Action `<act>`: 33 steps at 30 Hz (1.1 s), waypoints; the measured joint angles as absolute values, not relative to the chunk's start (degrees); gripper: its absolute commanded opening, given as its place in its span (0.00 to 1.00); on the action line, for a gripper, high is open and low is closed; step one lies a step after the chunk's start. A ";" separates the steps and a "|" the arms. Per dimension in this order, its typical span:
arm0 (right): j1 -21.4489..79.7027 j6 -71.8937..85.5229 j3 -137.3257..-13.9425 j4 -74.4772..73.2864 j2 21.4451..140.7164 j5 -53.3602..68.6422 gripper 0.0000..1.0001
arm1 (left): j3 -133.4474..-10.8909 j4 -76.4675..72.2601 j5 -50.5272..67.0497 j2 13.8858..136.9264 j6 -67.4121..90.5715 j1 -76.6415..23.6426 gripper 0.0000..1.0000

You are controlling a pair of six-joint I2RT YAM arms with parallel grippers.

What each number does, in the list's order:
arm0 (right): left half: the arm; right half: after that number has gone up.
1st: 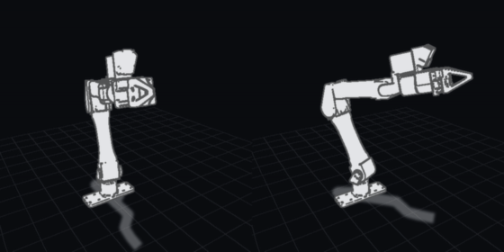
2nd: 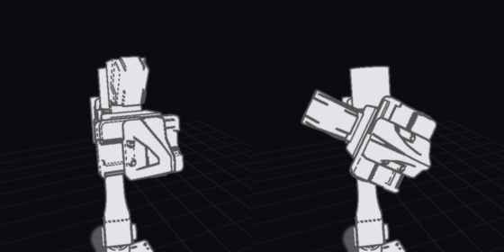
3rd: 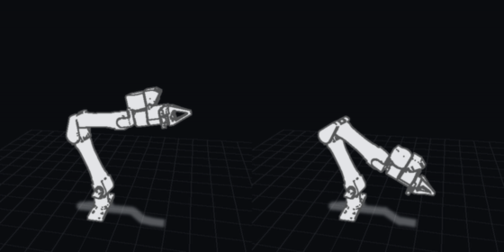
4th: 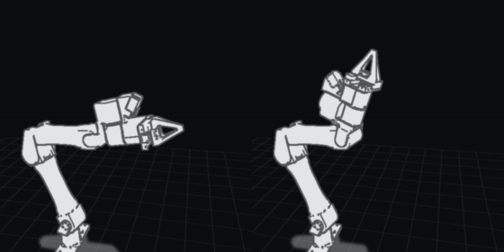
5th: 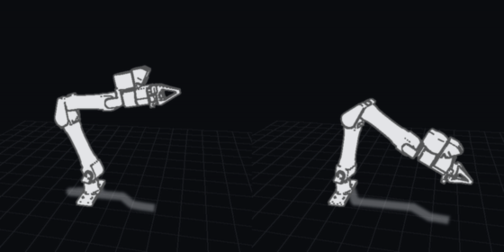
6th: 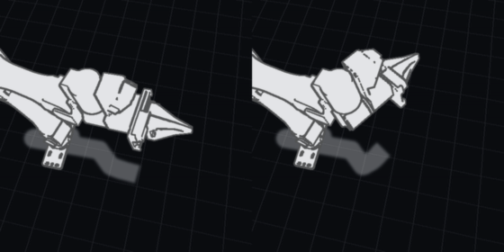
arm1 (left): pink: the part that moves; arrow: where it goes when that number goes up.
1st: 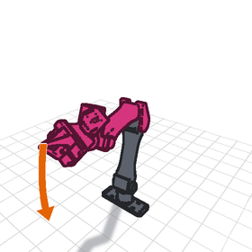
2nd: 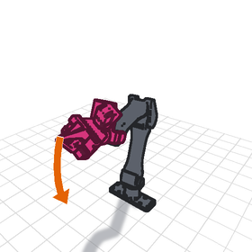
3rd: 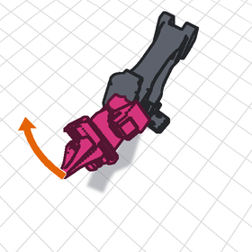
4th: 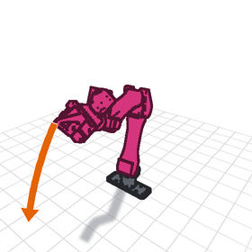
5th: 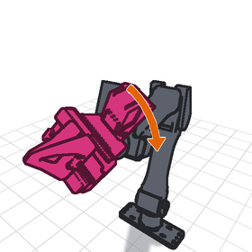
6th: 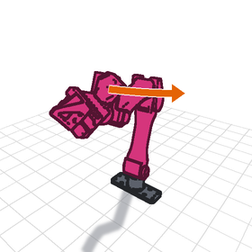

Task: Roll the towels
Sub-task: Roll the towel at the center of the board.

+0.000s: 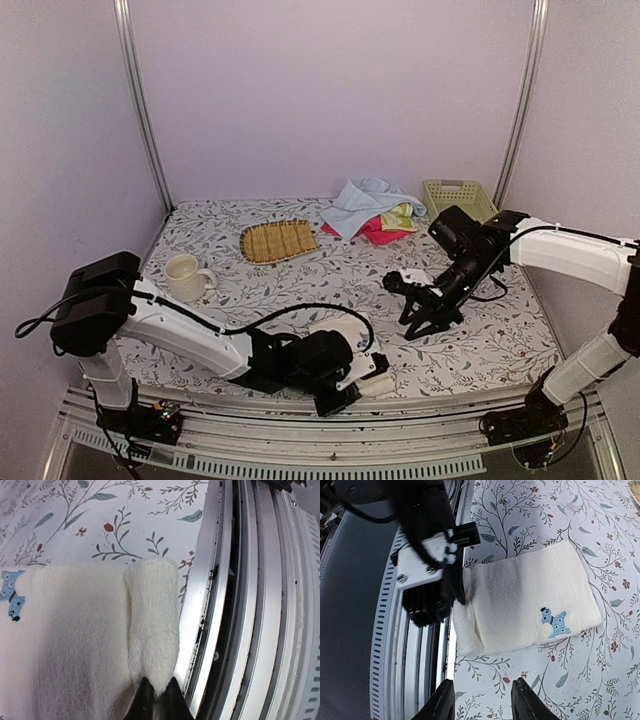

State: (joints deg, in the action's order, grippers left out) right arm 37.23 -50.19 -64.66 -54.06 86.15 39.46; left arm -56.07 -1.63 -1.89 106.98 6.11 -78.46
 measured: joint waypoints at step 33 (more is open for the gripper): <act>62.04 -47.35 -46.11 -21.71 90.00 11.57 0.32 | -56.34 -14.02 37.06 115.92 31.57 -61.69 0.00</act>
